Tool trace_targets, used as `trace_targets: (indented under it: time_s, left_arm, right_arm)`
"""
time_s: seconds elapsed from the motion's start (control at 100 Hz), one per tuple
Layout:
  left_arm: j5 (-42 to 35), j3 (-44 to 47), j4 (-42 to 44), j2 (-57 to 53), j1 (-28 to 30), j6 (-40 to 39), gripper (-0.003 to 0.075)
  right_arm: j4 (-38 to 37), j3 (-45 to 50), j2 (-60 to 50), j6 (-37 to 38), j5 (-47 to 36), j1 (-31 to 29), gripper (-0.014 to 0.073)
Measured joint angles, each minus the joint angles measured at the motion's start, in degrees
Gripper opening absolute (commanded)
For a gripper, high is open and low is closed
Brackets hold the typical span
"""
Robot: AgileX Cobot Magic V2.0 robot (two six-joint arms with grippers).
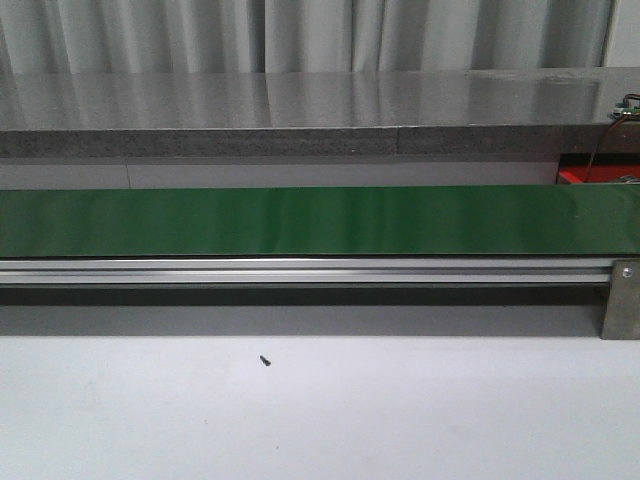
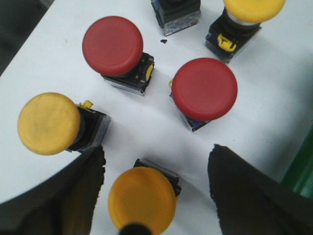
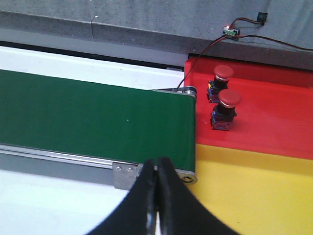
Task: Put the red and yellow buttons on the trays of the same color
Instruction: 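Reach the left gripper to a yellow button and close on it, then lift the yellow button with the left gripper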
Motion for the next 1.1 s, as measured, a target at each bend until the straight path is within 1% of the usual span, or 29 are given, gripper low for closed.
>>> trace_targets:
  time_s: [0.68,0.77,0.82,0.89,0.96,0.97,1.0,1.04,1.05,1.09,1.1]
  left_arm:
    - [1.6,0.0,0.0,5.1,0.0,0.0,0.0453]
    - [1.6,0.0,0.0,5.1,0.0,0.0,0.0440]
    - [1.8,0.0,0.0,5.1,0.0,0.0,0.0421]
    - [1.8,0.0,0.0,5.1,0.0,0.0,0.0374]
    - [1.9,0.0,0.0,5.1,0.0,0.0,0.0304]
    - [1.9,0.0,0.0,5.1,0.0,0.0,0.0282]
    - [1.9,0.0,0.0,5.1,0.0,0.0,0.0259]
    - [1.9,0.0,0.0,5.1,0.0,0.0,0.0205]
    - [1.9,0.0,0.0,5.1,0.0,0.0,0.0205]
    - [1.9,0.0,0.0,5.1,0.0,0.0,0.0153]
    - [1.9,0.0,0.0,5.1,0.0,0.0,0.0153]
  right_arm:
    - [0.0,0.0,0.0,0.0,0.0,0.0,-0.0068]
    - [0.0,0.0,0.0,0.0,0.0,0.0,-0.0068]
    - [0.0,0.0,0.0,0.0,0.0,0.0,-0.0068]
    - [0.0,0.0,0.0,0.0,0.0,0.0,-0.0068]
    - [0.0,0.0,0.0,0.0,0.0,0.0,-0.0068]
    - [0.0,0.0,0.0,0.0,0.0,0.0,-0.0068]
    - [0.0,0.0,0.0,0.0,0.0,0.0,-0.0068]
    - [0.0,0.0,0.0,0.0,0.0,0.0,-0.0068]
    - [0.0,0.0,0.0,0.0,0.0,0.0,-0.0068]
    - [0.0,0.0,0.0,0.0,0.0,0.0,-0.0068]
    - [0.0,0.0,0.0,0.0,0.0,0.0,-0.0068]
